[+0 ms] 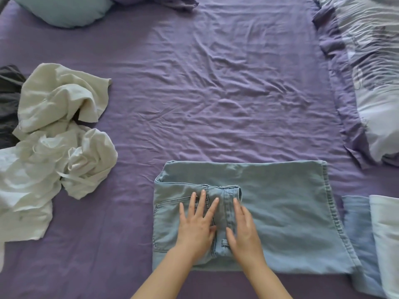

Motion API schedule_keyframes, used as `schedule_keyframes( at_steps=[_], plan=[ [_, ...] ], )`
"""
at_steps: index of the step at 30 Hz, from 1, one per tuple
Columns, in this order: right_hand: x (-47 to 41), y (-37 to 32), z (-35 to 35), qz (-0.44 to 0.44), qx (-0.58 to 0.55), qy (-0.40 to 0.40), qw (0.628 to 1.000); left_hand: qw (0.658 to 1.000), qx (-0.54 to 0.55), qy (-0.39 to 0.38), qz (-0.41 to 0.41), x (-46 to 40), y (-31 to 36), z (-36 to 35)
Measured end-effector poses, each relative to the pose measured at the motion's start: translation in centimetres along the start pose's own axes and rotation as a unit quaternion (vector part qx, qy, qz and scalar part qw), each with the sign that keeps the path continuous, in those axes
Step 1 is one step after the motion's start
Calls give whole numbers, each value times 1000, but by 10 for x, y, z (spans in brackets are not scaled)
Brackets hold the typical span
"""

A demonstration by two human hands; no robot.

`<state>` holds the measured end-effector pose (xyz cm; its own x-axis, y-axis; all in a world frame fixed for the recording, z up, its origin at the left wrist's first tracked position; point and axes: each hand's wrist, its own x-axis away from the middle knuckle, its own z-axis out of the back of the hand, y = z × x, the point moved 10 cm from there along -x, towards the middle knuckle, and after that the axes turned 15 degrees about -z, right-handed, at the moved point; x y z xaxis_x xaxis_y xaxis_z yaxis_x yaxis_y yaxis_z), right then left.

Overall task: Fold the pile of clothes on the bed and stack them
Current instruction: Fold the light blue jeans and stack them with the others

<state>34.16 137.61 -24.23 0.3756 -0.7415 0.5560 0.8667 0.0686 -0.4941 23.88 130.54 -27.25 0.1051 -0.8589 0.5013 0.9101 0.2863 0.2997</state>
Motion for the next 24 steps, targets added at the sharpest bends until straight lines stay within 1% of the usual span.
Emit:
schedule_keyframes(
  at_steps=[3, 6, 8, 9, 11, 13, 14, 15, 17, 18, 19, 20, 21, 22, 23, 24],
  plan=[
    [-5, 15, -6, -19, 8, -16, 1000, 999, 2, -34, 4, -8, 1, -9],
    [-16, 29, -15, -45, 107, -39, 992, 998, -1, -56, -3, -11, 0, -11],
    [-21, 32, -15, -54, 165, -33, 984, 999, -10, -40, 11, -5, -9, -5],
    [-22, 32, -15, -61, 187, -28, 980, 999, -14, -18, 39, 0, -18, 0],
    [-24, 31, -15, -86, 225, -18, 971, 991, 13, 30, 133, 20, -47, 9],
    [-22, 24, -14, -111, 247, 6, 962, 965, 107, 69, 228, 47, -78, 8],
    [-18, 16, -13, -110, 250, 24, 962, 943, 182, 89, 263, 58, -91, 4],
    [-13, 3, -13, -90, 243, 45, 965, 915, 262, 110, 287, 67, -101, -1],
    [4, -31, -15, -12, 204, 70, 976, 848, 397, 152, 315, 77, -115, -10],
    [13, -46, -17, 28, 166, 74, 983, 808, 463, 177, 317, 79, -118, -13],
    [22, -59, -22, 56, 121, 54, 990, 759, 537, 205, 306, 78, -117, -14],
    [30, -71, -29, 75, 81, 19, 994, 702, 613, 225, 285, 77, -112, -13],
    [37, -82, -37, 85, 41, -22, 995, 644, 681, 235, 258, 75, -104, -10],
    [44, -92, -42, 94, 0, -53, 994, 594, 734, 237, 231, 73, -95, -3],
    [50, -100, -44, 95, -41, -70, 992, 555, 772, 230, 208, 73, -84, 4],
    [55, -107, -43, 88, -74, -78, 990, 528, 800, 221, 181, 73, -73, 14]
  ],
)
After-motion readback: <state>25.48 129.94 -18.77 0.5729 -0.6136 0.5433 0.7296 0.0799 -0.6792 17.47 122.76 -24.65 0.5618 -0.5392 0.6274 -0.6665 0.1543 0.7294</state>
